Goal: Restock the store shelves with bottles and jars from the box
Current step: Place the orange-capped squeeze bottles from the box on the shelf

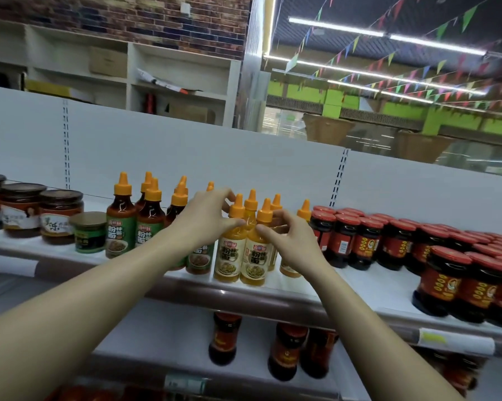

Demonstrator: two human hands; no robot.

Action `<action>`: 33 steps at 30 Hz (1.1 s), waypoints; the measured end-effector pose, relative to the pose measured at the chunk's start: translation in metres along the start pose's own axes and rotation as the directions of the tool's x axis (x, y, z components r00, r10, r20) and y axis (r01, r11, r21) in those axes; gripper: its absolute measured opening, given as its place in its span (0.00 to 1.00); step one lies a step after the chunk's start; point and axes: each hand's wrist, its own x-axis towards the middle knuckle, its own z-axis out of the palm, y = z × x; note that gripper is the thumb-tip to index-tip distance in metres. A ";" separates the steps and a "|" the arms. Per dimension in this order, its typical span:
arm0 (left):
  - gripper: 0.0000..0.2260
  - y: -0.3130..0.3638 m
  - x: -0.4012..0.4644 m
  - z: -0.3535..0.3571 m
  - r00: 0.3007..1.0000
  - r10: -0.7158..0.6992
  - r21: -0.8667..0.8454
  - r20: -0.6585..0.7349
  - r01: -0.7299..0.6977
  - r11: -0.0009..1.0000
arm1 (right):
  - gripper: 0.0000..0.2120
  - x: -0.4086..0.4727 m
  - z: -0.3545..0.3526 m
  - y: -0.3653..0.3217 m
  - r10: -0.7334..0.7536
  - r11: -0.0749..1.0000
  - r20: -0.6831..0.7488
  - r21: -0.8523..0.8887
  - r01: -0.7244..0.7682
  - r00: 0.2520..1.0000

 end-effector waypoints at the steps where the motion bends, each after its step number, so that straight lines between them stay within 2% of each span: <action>1: 0.25 0.000 -0.002 -0.001 1.000 0.000 0.009 -0.018 0.000 1.000 | 0.16 0.000 -0.001 -0.001 -0.007 1.000 -0.015 0.004 0.007 1.000; 5: 0.20 0.010 -0.009 -0.009 0.991 0.025 0.051 -0.132 -0.019 0.999 | 0.20 -0.002 -0.010 -0.002 -0.038 0.999 -0.075 0.032 0.041 0.996; 11: 0.11 0.043 -0.030 0.000 0.970 0.036 -0.014 -0.240 -0.041 0.999 | 0.13 -0.012 -0.026 0.007 -0.039 0.992 -0.104 0.119 0.052 0.994; 19: 0.06 0.085 -0.092 0.073 0.958 -0.194 -0.312 -0.209 0.123 0.942 | 0.02 -0.068 -0.031 0.058 -0.022 0.900 -0.082 0.432 0.055 0.996; 25: 0.05 0.117 -0.175 0.128 0.906 -0.376 -0.469 -0.194 0.251 0.847 | 0.03 -0.145 -0.023 0.074 0.013 0.812 -0.003 0.583 -0.009 1.000; 28: 0.05 0.136 -0.221 0.140 0.859 -0.476 -0.560 -0.189 0.304 0.771 | 0.03 -0.194 -0.025 0.075 0.055 0.784 0.030 0.618 -0.062 0.998; 33: 0.04 0.153 -0.296 0.156 0.819 -0.558 -0.642 -0.135 0.356 0.679 | 0.04 -0.272 -0.034 0.070 0.165 0.767 0.080 0.616 -0.179 0.983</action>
